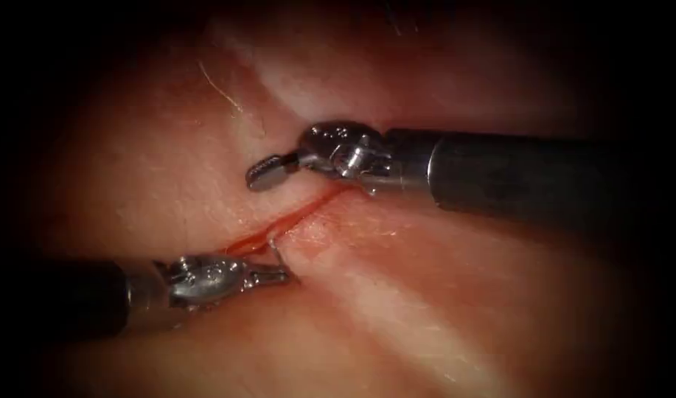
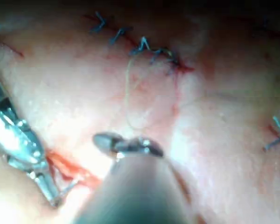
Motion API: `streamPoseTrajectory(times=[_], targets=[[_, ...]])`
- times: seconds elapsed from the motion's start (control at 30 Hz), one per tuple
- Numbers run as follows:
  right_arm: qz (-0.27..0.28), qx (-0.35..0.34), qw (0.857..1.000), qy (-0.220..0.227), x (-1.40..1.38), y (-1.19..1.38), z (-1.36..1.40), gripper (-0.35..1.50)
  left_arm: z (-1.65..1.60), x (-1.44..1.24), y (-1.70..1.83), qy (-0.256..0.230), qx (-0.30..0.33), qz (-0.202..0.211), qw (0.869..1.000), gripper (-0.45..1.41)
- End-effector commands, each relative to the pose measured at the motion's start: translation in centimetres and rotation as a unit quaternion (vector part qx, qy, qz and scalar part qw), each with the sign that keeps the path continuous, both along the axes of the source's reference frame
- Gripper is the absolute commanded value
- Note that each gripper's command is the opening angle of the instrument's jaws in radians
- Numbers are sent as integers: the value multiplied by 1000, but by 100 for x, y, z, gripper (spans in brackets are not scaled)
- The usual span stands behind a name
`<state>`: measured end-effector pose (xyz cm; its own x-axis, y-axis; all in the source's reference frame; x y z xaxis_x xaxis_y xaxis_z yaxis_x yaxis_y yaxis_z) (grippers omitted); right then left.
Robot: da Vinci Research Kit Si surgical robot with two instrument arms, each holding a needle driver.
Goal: Wound Closure
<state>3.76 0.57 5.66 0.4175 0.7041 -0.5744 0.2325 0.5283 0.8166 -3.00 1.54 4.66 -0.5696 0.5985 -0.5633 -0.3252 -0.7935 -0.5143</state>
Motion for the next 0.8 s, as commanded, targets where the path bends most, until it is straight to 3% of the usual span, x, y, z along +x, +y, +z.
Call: streamPoseTrajectory(times=[0.03, 0.1, 0.27, 0.37, 0.6, 0.8], targets=[[17, -7, 1000, 7, 5, 18, 0, 83, 3, -4, -1, -1, -7, 7, 1000, 4], [26, -26, 999, 22, 1, 30, -4, 78, -3, -5, 0, -1, -29, 23, 999, 11], [29, -41, 998, 31, -10, 44, -12, 99, -11, -9, -4, -1, -66, 49, 997, 17], [27, -41, 998, 34, -20, 46, -16, 103, -16, -10, -8, 1, -90, 65, 994, 22], [47, -70, 995, 45, -49, 42, -22, 106, -26, -17, -5, 10, -145, 87, 986, 47], [72, -86, 993, 46, -82, 35, -26, 103, -46, -18, 5, 6, -176, 80, 981, 44]])
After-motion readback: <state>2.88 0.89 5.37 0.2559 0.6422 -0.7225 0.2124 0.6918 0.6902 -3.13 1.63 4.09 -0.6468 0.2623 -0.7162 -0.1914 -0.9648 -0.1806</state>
